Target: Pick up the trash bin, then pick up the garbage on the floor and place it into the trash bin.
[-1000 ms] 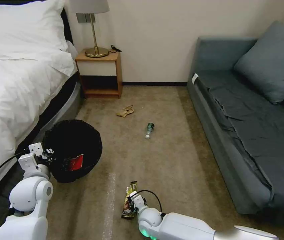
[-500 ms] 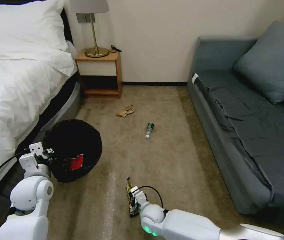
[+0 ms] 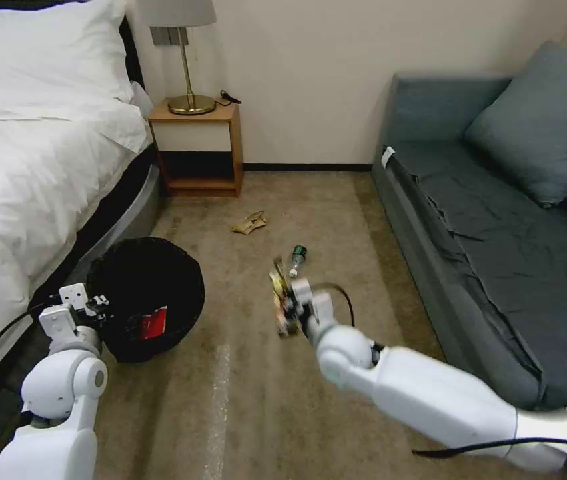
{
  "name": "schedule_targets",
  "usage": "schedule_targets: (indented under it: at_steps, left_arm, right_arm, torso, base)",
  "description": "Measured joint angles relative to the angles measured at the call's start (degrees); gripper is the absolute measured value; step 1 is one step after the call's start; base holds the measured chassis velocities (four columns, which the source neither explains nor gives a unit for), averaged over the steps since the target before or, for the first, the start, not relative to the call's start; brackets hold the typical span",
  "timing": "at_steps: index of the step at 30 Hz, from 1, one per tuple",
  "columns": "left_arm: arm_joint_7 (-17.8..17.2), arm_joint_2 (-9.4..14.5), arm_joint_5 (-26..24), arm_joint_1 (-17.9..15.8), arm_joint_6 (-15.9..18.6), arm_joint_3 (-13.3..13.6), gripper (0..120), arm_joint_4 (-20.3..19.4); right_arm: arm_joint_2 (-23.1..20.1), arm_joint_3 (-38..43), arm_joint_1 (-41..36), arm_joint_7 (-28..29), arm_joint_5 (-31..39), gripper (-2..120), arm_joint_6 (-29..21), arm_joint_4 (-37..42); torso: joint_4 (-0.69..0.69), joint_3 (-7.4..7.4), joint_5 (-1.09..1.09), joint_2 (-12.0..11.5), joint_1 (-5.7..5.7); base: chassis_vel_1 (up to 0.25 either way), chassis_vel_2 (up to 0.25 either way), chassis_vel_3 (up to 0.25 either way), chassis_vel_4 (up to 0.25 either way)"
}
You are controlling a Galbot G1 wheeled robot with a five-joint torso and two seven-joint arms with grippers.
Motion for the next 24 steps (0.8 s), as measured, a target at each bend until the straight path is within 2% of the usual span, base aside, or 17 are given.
schedule_targets:
  at_steps: [2,3,6,14,19,22,24]
  left_arm:
    - [0.0,-0.4,0.1,0.0,0.1,0.8,3,0.0]
    - [0.0,-0.4,0.1,0.0,0.1,0.8,3,0.0]
    - [0.0,-1.3,0.1,0.1,0.5,1.8,3,-0.5]
    - [-0.1,-3.3,0.2,1.0,1.0,2.9,3,-2.6]
    - [0.0,-4.4,0.9,1.7,1.2,4.1,3,-3.5]
    - [0.1,-4.7,1.4,1.9,1.2,4.5,3,-3.5]
    - [0.3,-5.1,1.8,2.0,1.2,4.7,3,-3.5]
  right_arm:
    - [4.7,-2.0,2.3,1.7,0.9,0,-0.2,0.9]
    - [4.7,-2.0,2.3,1.7,0.9,0,-0.2,0.9]
    - [10.2,-8.2,5.9,2.4,0.9,0,0.6,-1.4]
    - [12.5,-17.3,7.1,1.4,-1.0,0,1.5,-7.9]
    - [13.3,-18.1,6.2,1.4,-1.1,0,1.8,-8.5]
    - [13.3,-17.6,6.0,1.3,-1.1,7,1.9,-8.3]
    - [13.0,-16.5,6.0,1.2,-1.3,17,2.1,-7.5]
  torso:
    - [0.01,0.00,0.01,0.0,0.00]
    - [0.01,0.00,0.01,0.0,0.00]
    - [0.03,0.00,0.00,0.0,0.00]
    - [0.00,0.00,0.00,0.0,0.00]
    - [0.00,0.00,0.01,0.0,0.00]
    - [0.00,0.00,0.01,0.0,0.00]
    - [0.00,0.00,0.01,0.0,0.00]
  base:
    - [0.000,0.000,0.000,0.000]
    - [0.000,0.000,0.000,0.000]
    - [0.000,0.000,0.000,0.000]
    - [0.000,0.000,0.000,0.000]
    - [0.000,0.000,0.000,0.000]
    - [0.000,0.000,0.000,0.000]
    - [0.000,0.000,0.000,0.000]
